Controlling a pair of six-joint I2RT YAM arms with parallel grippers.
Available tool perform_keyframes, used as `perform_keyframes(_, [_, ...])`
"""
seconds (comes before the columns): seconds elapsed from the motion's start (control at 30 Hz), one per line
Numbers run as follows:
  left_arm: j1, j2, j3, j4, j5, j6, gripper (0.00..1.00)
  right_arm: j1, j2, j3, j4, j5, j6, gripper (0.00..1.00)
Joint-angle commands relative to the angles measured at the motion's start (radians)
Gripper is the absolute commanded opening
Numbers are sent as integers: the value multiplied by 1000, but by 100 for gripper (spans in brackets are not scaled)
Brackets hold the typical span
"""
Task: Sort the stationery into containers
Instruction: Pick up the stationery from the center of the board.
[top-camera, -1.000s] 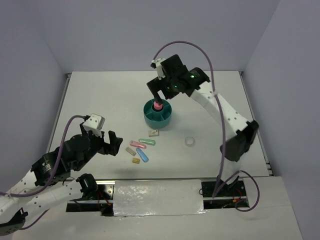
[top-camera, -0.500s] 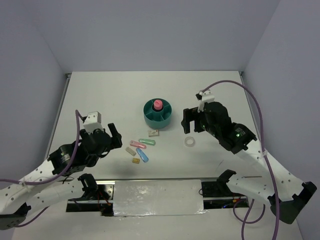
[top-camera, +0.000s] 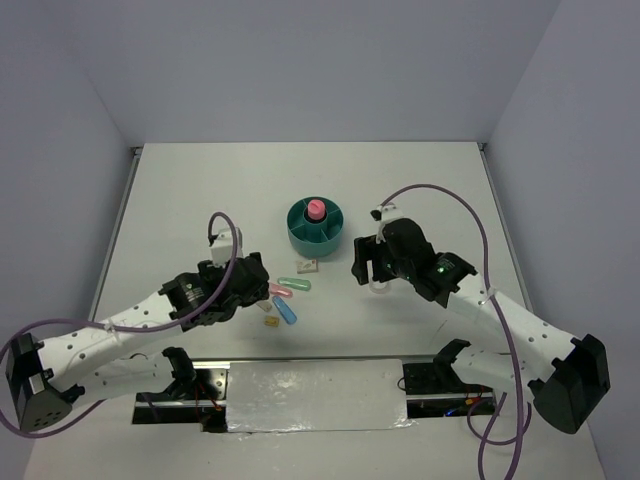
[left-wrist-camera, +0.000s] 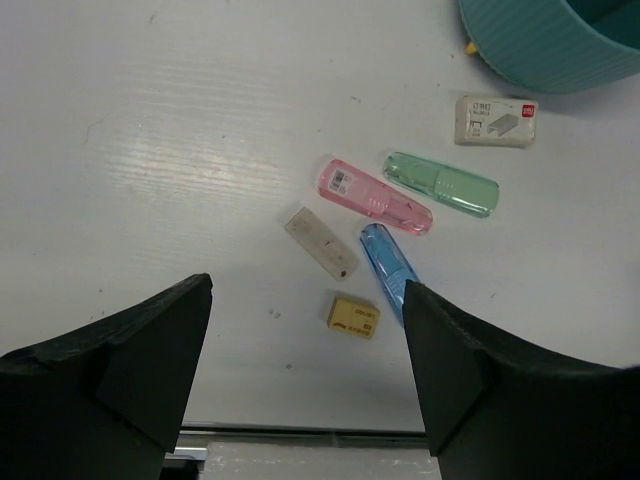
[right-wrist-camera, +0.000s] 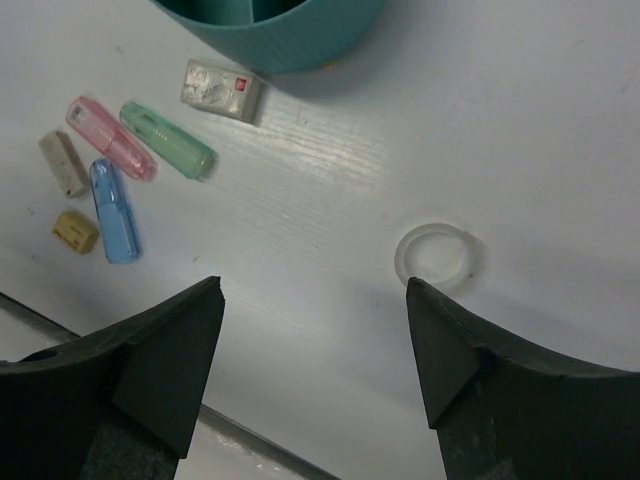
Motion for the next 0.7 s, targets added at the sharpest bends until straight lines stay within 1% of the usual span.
perform_keyframes(0.0, [16,33,-23,73,30,-17,88,-2,-1,-20,120,-65,8,79])
perform_keyframes(0.1, [18,67,-50,92,57,-111,87,-1,2,-36,128,-79,2,78])
perform_keyframes(0.17, [18,93,-67,115,76,-149,81,-1,2,-47,128,-79,2,78])
perform_keyframes(0.23, [16,131,-78,148,102,-150,79,-1,-5,-59,131,-79,7,78])
perform_keyframes(0.27, [16,145,-81,162,114,-122,77,-1,-10,-65,132,-79,7,78])
perform_keyframes(0.4, [4,214,-78,162,146,-137,71,1,-37,-88,138,-79,10,78])
perform_keyframes(0.43, [-2,230,-90,178,159,-128,71,-1,-42,-94,140,-79,11,78])
perform_keyframes(0.47, [-16,234,-98,228,174,-92,71,1,-48,-99,140,-79,11,78])
perform_keyframes(0.53, [-33,262,-104,253,197,-79,71,-1,-51,-108,144,-79,11,78])
perform_keyframes(0.67, [-74,296,-93,222,170,-87,75,-1,-48,-114,141,-105,8,78])
